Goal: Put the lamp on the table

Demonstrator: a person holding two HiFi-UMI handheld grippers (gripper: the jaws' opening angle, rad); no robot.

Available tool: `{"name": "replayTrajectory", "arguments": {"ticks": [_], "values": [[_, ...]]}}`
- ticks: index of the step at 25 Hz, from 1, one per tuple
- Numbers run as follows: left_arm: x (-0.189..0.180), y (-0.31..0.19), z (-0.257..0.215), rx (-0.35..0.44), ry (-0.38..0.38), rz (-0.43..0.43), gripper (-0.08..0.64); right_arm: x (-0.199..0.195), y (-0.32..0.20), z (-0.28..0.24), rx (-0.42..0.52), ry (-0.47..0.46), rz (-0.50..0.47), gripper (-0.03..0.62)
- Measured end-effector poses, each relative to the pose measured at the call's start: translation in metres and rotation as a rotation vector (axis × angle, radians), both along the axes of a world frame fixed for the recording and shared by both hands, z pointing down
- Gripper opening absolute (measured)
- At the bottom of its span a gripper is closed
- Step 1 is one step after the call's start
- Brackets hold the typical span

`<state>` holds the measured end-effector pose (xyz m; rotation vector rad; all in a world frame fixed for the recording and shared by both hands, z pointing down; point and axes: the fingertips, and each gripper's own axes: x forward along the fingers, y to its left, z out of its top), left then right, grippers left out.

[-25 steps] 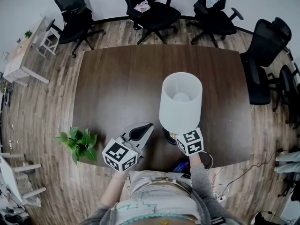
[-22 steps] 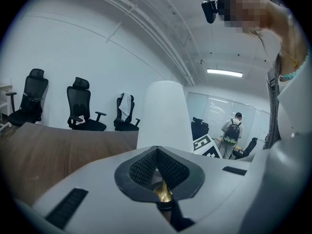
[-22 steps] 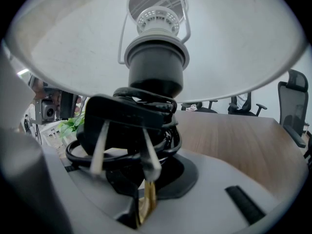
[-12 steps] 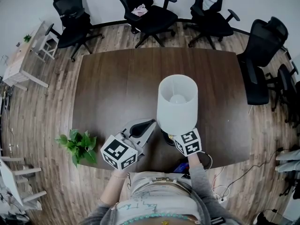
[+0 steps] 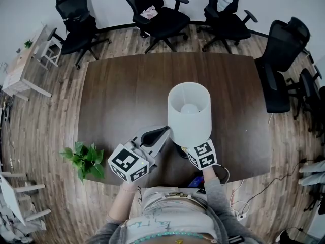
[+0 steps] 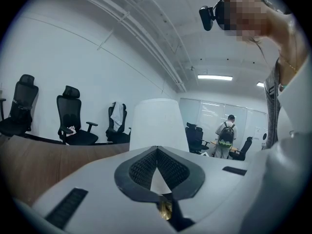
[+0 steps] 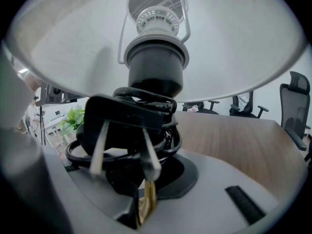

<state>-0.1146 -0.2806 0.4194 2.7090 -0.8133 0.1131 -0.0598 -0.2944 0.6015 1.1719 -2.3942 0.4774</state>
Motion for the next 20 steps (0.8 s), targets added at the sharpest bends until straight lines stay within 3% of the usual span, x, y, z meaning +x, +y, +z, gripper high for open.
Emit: {"name": "replayTrajectory", "arguments": {"ticks": [16,20], "values": [[-0.001,0.0,-0.01,0.016,0.059,0.02,0.019,-0.002,0.003,0.0,0.007,0.005,-0.001,0.034],[-0.004,-0.003,-0.011,0.025,0.072,0.018,0.124,-0.003,0.003,0.001,0.009,0.007,-0.002,0.034]]}}
